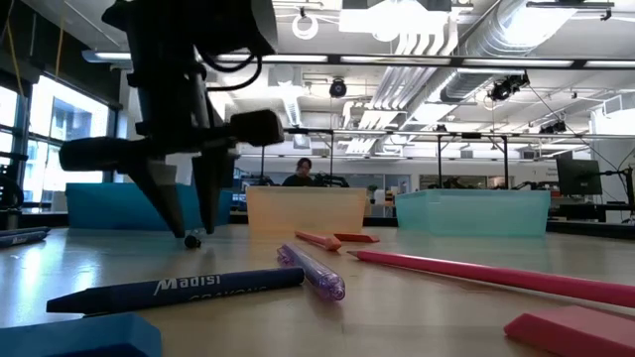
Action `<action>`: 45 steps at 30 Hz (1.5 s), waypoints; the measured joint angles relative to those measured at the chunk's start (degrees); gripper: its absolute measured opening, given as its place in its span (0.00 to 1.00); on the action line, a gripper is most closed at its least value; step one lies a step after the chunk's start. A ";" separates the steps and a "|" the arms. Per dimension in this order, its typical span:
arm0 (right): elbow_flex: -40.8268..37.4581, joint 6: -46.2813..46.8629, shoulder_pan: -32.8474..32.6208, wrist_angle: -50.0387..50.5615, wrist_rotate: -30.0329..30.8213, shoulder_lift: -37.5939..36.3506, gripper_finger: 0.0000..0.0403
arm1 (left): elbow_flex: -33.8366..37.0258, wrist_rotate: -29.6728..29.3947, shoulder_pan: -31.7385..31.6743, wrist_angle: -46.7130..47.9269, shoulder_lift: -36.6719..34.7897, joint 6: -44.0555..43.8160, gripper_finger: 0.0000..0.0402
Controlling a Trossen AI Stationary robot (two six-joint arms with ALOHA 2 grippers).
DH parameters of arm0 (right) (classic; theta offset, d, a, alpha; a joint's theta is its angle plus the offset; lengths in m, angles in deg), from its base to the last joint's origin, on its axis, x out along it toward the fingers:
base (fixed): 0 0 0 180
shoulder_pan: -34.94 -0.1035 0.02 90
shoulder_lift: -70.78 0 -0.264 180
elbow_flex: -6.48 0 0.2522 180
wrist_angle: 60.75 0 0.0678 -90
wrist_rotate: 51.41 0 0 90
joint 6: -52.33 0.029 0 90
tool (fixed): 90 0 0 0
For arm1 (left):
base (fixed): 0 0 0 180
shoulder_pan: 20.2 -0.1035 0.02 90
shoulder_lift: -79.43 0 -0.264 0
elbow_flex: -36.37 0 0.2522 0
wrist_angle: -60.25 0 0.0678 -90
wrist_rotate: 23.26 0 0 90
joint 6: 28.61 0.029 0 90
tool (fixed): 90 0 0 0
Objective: Sort crayons/erasers/pens/pencils in bins
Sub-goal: Put the black pen into the blue bin
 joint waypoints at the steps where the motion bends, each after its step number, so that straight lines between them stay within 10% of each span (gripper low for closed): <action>1: 0.00 0.00 0.00 0.00 0.00 0.00 0.27 | 0.02 0.02 0.00 0.29 0.35 0.04 0.29; 45: 0.00 1.55 0.37 0.02 1.88 0.04 0.27 | -1.02 4.86 2.55 9.81 -1.51 19.90 0.10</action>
